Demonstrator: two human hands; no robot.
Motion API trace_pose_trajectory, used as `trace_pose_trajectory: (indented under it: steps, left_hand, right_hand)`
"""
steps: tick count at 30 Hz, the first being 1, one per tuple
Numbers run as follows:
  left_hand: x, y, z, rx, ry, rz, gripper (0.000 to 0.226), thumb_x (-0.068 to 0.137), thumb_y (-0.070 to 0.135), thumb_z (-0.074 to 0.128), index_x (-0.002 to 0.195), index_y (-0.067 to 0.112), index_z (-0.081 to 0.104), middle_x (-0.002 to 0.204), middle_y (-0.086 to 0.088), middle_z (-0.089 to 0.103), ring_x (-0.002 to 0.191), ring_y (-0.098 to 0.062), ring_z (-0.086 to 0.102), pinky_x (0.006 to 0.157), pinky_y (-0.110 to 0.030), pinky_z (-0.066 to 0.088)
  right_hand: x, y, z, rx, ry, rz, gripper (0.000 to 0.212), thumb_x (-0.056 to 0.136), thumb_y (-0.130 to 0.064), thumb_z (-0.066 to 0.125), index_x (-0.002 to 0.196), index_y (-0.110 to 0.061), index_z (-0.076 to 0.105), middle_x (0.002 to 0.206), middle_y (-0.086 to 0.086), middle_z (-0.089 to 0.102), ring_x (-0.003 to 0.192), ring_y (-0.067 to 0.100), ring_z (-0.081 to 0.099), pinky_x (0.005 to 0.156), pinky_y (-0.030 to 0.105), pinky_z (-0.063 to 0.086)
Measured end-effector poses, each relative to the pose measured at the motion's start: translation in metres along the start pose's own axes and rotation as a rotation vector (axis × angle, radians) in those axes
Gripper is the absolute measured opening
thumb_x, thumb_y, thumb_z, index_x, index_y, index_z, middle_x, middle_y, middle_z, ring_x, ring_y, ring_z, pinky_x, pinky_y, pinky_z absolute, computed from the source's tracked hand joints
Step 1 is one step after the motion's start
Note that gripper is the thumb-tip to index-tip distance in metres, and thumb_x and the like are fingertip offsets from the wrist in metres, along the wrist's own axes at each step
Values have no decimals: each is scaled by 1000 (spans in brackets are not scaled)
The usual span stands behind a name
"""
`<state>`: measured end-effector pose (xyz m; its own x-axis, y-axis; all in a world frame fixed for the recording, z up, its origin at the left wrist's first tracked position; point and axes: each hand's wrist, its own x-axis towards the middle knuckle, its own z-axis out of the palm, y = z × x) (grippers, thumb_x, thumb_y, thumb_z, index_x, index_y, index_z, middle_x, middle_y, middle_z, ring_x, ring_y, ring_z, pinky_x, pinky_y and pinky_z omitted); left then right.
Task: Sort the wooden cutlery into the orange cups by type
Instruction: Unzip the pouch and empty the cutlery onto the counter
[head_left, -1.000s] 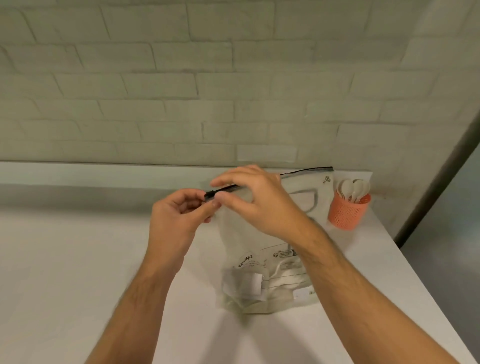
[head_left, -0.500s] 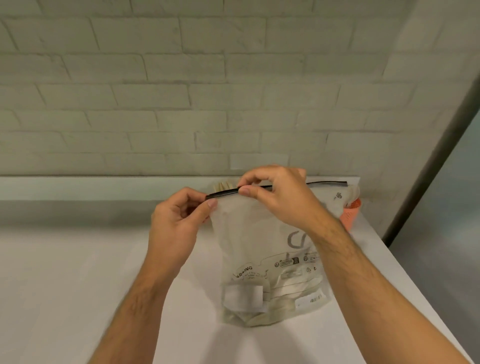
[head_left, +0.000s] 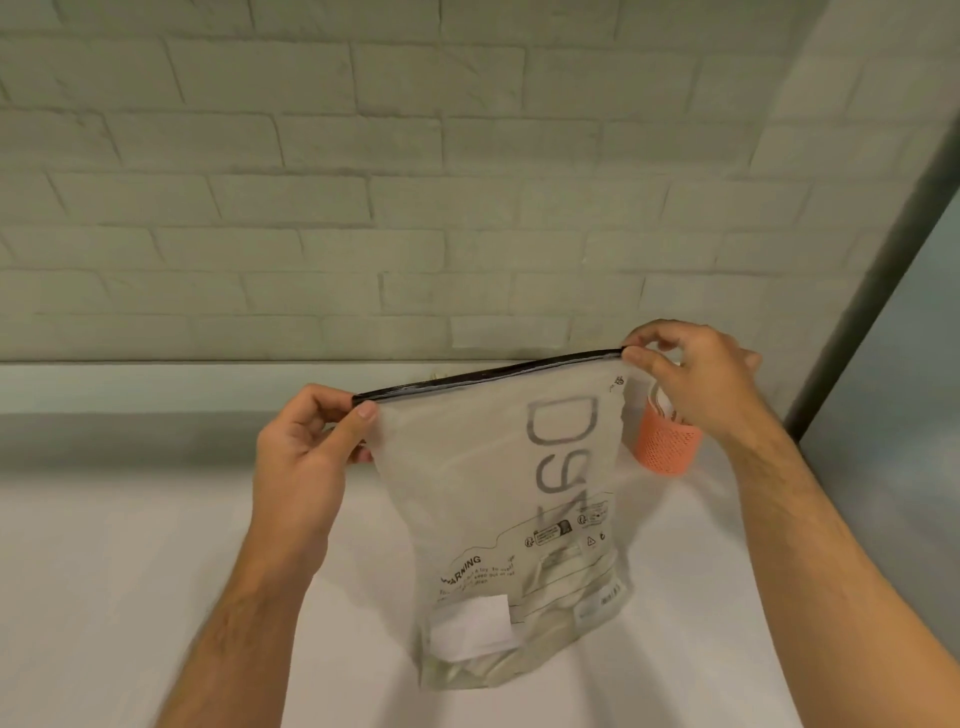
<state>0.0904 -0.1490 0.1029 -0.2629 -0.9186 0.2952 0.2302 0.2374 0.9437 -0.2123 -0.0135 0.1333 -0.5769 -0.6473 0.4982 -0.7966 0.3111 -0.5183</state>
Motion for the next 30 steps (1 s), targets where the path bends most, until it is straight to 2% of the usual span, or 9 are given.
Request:
trace_pose_trajectory:
  steps: [4, 8, 12, 15, 19, 22, 24, 26, 30]
  left_hand:
    - [3, 11, 4, -125, -185, -140, 15, 80, 29, 64, 74, 15, 62, 70, -2, 58, 59, -18, 54, 59, -32, 43]
    - [20, 25, 22, 142, -620, -513, 52, 78, 68, 57, 95, 20, 71, 78, -8, 66, 68, -21, 60, 57, -29, 46]
    - [23, 22, 55, 448, -908, -454, 35, 80, 48, 74, 94, 16, 76, 95, -14, 74, 83, -21, 65, 77, -36, 48]
    - [19, 15, 70, 468, -962, -398, 11, 79, 24, 80, 72, 19, 73, 70, 0, 71, 67, -13, 64, 67, -26, 51]
    - [10, 2, 78, 491, -908, -331, 21, 67, 13, 89, 69, 17, 69, 83, -17, 75, 73, -18, 66, 79, -41, 56]
    - [-3, 3, 84, 365, -939, -313, 24, 71, 5, 85, 62, 26, 76, 77, 4, 76, 68, -7, 67, 74, -28, 57]
    - [-11, 5, 87, 309, -992, -295, 39, 75, 6, 81, 84, 42, 68, 73, 23, 71, 59, 6, 63, 64, -11, 50]
    - [-17, 6, 91, 293, -1008, -327, 16, 75, 22, 82, 86, 25, 71, 58, 18, 65, 55, 2, 57, 60, -12, 44]
    - [-26, 4, 95, 324, -1003, -402, 32, 88, 38, 68, 67, 15, 61, 54, -1, 56, 47, -11, 50, 46, -17, 39]
  right_hand:
    - [-7, 3, 10, 71, 61, 9, 4, 94, -32, 67, 95, -32, 70, 103, -16, 63, 100, 12, 56, 82, 30, 26]
    - [-21, -4, 18, 240, 141, 29, 11, 91, -23, 70, 99, -31, 72, 113, 2, 50, 95, 5, 51, 83, 15, 38]
    - [-47, -21, 31, 437, 200, 179, 21, 87, -35, 73, 100, -47, 62, 97, -7, 44, 87, 13, 52, 84, 28, 45]
    - [-75, -33, 42, 703, 222, 473, 59, 75, -56, 77, 121, -39, 45, 108, -8, 46, 101, 18, 55, 92, 44, 52]
    - [-117, -39, 55, 937, 124, 746, 90, 59, -65, 83, 126, -38, 30, 137, 2, 43, 110, 18, 60, 70, 33, 54]
    - [-131, -39, 47, 1251, 209, 848, 103, 63, -44, 89, 137, -50, 18, 146, 8, 38, 114, 24, 62, 80, 32, 57]
    - [-133, -39, 38, 1412, 213, 912, 113, 67, -32, 86, 148, -45, 9, 143, 12, 42, 114, 24, 62, 87, 32, 53]
    - [-136, -42, 32, 1321, 110, 971, 109, 67, -38, 82, 152, -36, 14, 122, 4, 52, 112, 22, 58, 86, 35, 50]
    - [-147, -51, 33, 1088, -221, 1029, 99, 54, -68, 82, 137, -35, 41, 114, 3, 53, 101, 22, 54, 71, 38, 50]
